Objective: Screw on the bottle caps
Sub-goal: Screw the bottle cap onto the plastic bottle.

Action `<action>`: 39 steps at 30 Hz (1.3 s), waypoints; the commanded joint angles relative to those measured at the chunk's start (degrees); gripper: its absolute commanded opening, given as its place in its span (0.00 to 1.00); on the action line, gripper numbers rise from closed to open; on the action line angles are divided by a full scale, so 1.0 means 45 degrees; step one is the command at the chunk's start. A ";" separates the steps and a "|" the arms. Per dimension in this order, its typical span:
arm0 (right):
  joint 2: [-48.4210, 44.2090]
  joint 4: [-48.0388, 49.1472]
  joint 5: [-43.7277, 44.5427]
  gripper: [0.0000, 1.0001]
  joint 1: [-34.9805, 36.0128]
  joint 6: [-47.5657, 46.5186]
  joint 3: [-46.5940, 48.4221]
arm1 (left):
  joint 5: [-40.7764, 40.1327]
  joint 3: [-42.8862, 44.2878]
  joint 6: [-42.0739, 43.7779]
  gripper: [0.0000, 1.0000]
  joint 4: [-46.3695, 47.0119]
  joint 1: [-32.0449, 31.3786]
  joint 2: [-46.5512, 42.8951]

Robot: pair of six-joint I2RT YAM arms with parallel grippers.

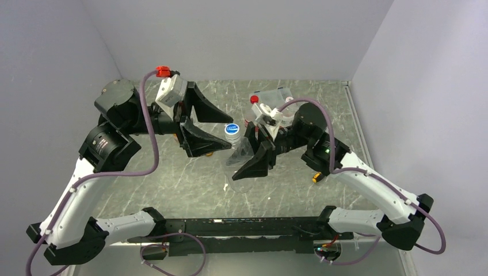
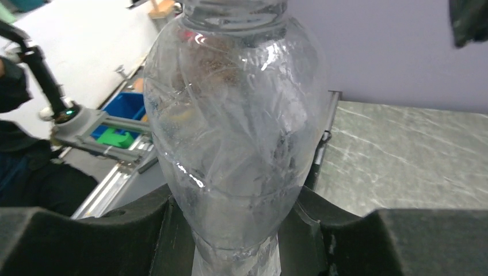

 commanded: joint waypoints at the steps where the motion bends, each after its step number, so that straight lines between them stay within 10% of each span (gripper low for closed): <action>1: -0.0972 -0.0827 0.1641 0.12 0.0048 -0.1756 0.0723 | -0.2088 0.0057 0.0319 0.77 -0.0934 0.0024 -0.0291; 17: 0.0335 -0.2457 1.3616 0.15 0.0879 -0.1963 0.0473 | -0.8832 -0.0926 -0.0045 0.80 0.0549 0.0009 -0.0619; 39: 0.2044 -0.1695 1.5872 0.14 0.1470 -0.1616 0.1008 | -1.1641 -0.1485 -0.0684 0.65 0.1203 -0.0001 0.0894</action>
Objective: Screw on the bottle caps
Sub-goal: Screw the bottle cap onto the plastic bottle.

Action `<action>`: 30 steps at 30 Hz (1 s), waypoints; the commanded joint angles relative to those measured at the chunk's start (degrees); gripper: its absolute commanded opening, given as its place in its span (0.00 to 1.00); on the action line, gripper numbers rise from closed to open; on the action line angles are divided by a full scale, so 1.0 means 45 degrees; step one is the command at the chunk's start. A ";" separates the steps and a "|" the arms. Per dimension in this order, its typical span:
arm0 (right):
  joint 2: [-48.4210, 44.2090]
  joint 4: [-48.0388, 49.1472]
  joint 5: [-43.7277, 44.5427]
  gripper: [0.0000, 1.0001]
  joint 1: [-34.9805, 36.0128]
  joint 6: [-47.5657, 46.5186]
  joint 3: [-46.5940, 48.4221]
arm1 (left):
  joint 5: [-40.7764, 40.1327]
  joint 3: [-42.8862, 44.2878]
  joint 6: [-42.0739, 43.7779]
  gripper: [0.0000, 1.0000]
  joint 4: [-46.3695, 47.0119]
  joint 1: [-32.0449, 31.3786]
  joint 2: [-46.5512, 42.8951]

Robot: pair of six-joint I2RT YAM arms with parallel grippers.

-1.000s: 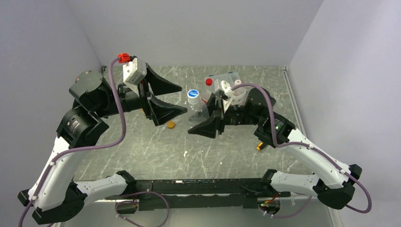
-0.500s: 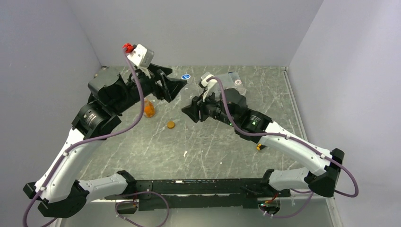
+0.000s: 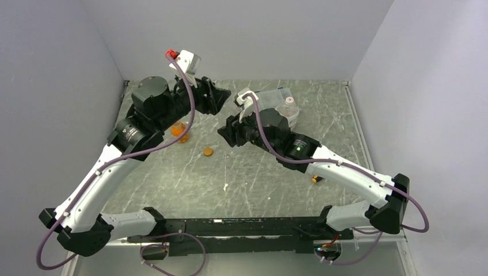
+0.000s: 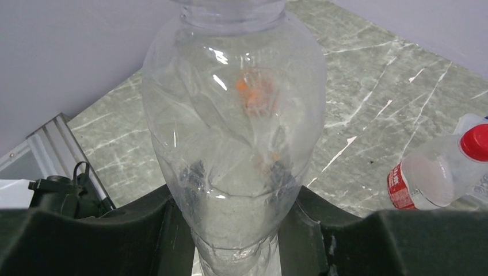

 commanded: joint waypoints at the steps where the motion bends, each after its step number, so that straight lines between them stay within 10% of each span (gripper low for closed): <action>1: -0.0022 0.0850 0.0382 0.14 0.0074 0.0055 0.0695 | -0.0618 0.0000 -0.0266 0.64 0.0654 0.0022 0.0014; 19: -0.0202 0.0737 -0.0189 0.12 0.0005 -0.0185 0.0752 | 0.0271 -0.0200 -0.0517 0.27 0.0397 0.0017 0.0199; 30: -0.2278 0.2544 -0.9484 0.10 -0.1958 -0.0137 -0.0741 | 0.4549 -0.0243 0.0154 0.05 -0.0020 0.0034 -0.0772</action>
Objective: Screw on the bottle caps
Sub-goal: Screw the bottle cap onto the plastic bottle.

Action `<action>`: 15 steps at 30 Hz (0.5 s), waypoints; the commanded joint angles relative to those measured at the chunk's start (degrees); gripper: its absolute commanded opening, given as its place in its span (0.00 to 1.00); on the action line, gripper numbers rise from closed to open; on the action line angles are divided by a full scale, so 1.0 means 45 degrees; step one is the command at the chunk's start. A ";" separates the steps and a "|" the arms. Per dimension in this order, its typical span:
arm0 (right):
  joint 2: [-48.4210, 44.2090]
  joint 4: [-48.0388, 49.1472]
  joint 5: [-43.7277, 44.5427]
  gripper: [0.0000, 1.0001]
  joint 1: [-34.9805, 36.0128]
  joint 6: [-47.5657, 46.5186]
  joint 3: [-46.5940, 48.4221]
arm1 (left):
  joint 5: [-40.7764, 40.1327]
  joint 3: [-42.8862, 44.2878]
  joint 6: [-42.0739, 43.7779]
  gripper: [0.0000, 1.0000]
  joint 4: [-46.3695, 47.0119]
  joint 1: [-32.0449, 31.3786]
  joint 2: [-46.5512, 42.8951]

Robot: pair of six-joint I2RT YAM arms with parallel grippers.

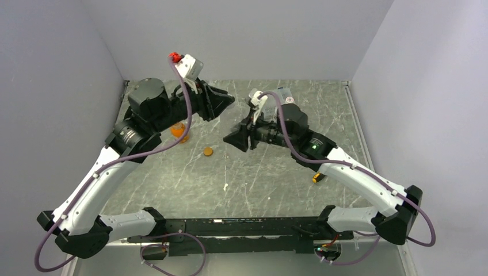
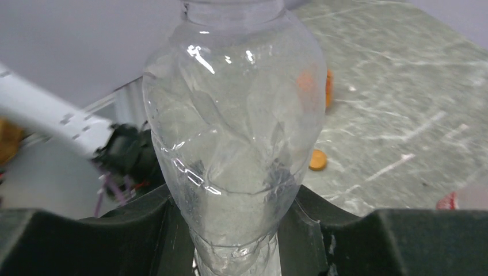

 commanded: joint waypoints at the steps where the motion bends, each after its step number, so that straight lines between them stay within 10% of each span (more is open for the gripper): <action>1: -0.1378 0.2569 -0.5979 0.10 -0.0692 0.0126 -0.0106 | 0.3087 -0.0075 0.0493 0.05 -0.0273 -0.0004 -0.0855; 15: -0.1262 0.4545 -1.2501 0.09 -0.0781 0.2004 0.0535 | 0.9255 0.0480 -0.0071 0.00 0.0510 -0.0003 -0.1562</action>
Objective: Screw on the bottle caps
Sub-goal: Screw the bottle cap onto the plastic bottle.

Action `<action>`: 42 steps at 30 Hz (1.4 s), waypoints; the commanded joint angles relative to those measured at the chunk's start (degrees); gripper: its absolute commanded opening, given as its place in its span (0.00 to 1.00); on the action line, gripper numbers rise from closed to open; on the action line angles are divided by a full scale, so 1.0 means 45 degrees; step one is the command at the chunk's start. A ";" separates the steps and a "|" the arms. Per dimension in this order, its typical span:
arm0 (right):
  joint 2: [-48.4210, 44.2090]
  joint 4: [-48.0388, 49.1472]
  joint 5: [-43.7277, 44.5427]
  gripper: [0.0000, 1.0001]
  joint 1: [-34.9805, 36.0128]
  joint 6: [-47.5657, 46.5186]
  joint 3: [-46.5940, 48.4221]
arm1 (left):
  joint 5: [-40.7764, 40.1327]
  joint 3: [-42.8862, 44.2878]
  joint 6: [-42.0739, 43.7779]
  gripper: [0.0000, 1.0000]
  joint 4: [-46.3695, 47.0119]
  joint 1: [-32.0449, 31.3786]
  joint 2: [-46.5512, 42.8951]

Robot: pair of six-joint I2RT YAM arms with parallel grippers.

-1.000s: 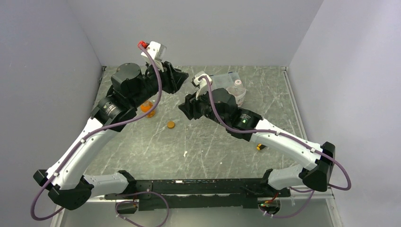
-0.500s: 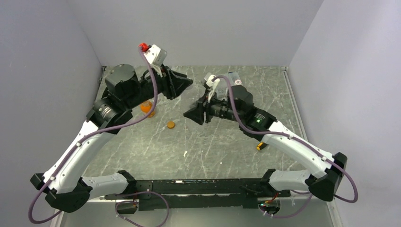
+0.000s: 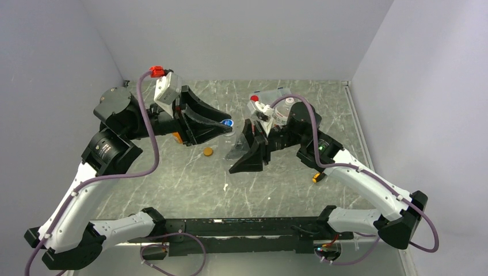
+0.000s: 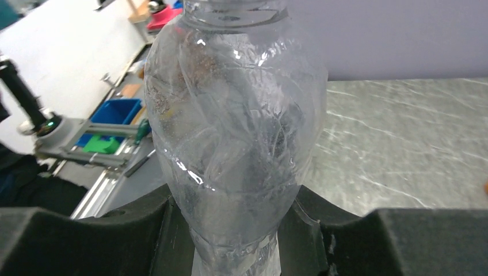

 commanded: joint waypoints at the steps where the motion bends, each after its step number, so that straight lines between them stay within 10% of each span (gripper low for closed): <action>1: -0.0344 0.2378 -0.2477 0.09 -0.0034 0.0599 0.0926 | 0.2446 0.0115 -0.0154 0.02 0.0246 0.0030 -0.0118; 3: -0.0338 0.2041 -0.2249 0.09 -0.0035 0.0393 0.0992 | 0.2007 0.0110 -0.0181 0.12 0.0359 0.0028 -0.0240; 7: -0.0387 0.0159 -0.0695 0.10 -0.0029 -0.0749 0.1270 | -0.0722 0.0322 0.0048 0.63 -0.0013 0.0038 -0.0595; 10: -0.0444 -0.0695 0.1020 0.12 -0.0034 -0.1170 0.1238 | -0.2736 0.0461 0.0162 0.76 -0.0194 0.0042 -0.0834; 25: 0.0701 -0.1598 1.2143 0.12 0.1404 -0.0852 0.1303 | -0.8523 0.0439 0.0254 0.78 -0.0662 0.0020 0.0158; 42: 0.2001 -0.1404 1.4362 0.12 0.2134 -0.0842 0.1817 | -0.9654 -0.0235 -0.0401 0.62 -0.0329 0.0010 0.1348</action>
